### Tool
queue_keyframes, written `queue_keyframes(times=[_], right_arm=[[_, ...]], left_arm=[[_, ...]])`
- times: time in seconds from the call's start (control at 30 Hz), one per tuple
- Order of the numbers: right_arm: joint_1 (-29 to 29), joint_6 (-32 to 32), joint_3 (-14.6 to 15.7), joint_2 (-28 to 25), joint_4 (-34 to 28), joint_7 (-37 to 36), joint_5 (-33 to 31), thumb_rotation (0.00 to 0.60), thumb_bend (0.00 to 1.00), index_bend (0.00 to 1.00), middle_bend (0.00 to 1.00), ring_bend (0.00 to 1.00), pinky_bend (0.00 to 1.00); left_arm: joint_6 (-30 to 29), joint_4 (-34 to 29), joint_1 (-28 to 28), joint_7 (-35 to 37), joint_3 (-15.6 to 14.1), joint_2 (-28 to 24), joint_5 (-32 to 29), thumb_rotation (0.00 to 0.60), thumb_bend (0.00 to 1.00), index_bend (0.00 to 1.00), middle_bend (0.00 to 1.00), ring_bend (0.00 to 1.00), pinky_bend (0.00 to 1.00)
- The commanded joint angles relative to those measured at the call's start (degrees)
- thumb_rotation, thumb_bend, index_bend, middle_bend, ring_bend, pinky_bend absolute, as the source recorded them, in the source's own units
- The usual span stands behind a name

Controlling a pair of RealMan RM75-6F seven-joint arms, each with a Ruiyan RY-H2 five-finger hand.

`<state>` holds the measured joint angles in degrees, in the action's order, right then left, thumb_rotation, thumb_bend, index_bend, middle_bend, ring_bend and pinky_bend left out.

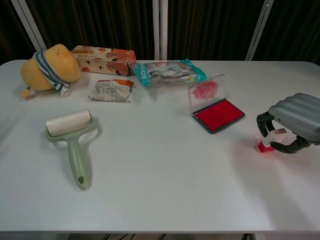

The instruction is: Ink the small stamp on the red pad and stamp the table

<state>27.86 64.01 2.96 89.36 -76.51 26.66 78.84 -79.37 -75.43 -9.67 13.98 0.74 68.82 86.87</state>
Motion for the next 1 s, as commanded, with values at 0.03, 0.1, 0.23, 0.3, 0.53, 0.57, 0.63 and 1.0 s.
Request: queue_keyframes(times=[0.03,0.1,0.23,0.3,0.53,0.57,0.63,1.0], right_arm=[[0.0,-0.3,-0.3,-0.2,-0.2,-0.1,0.1,0.600,0.32,0.58,0.52,0.77,0.91],[0.0,-0.6,-0.4,-0.3,-0.3,-0.2,0.3,0.600,0.32,0.56,0.50,0.77,0.91],[0.0,-1.3,-0.6,-0.8,-0.7,0.1,0.2,0.600,0.30,0.50,0.46,0.77,0.91],[0.0,-1.7,-0.7,-1.0,-1.1,0.1,0.1,0.600,0.30,0.48,0.44,0.77,0.91],[-0.1,-2.7,-1.1,-1.7,-2.1,0.9,-0.2,0.600,0.28,0.42,0.37,0.77,0.91],[-0.1,-2.9,-1.0,-2.0,-2.4,1.1,-0.2,0.600,0.28,0.40,0.36,0.77,0.91],[-0.1,-2.9,-0.9,-2.8,-3.3,1.5,-0.1,0.600,0.27,0.34,0.32,0.77,0.91],[-8.2,12.0,1.0,-17.6,-15.1,-3.3,5.6,0.600,0.18,0.07,0.20,0.74,0.88]], left_arm=[[0.0,0.0,0.0,0.0,0.0,0.0,0.0,0.337,0.26,0.06,0.12,0.11,0.24],[0.2,0.0,-0.1,0.0,0.0,0.1,0.0,0.339,0.26,0.06,0.12,0.11,0.24],[0.3,0.0,-0.1,0.1,-0.1,0.1,-0.1,0.338,0.26,0.06,0.12,0.11,0.24],[0.4,0.0,-0.1,0.2,-0.1,0.0,-0.1,0.339,0.26,0.06,0.12,0.11,0.24],[0.3,-0.1,-0.1,0.2,0.0,-0.1,-0.1,0.340,0.26,0.06,0.12,0.11,0.24],[0.3,-0.1,-0.1,0.2,0.0,-0.1,-0.1,0.342,0.26,0.06,0.12,0.11,0.24],[0.2,-0.2,0.0,0.2,0.0,-0.2,-0.1,0.343,0.26,0.06,0.12,0.11,0.24],[-0.5,-1.5,0.3,-0.6,0.1,-0.7,-0.2,0.344,0.26,0.06,0.12,0.11,0.24]])
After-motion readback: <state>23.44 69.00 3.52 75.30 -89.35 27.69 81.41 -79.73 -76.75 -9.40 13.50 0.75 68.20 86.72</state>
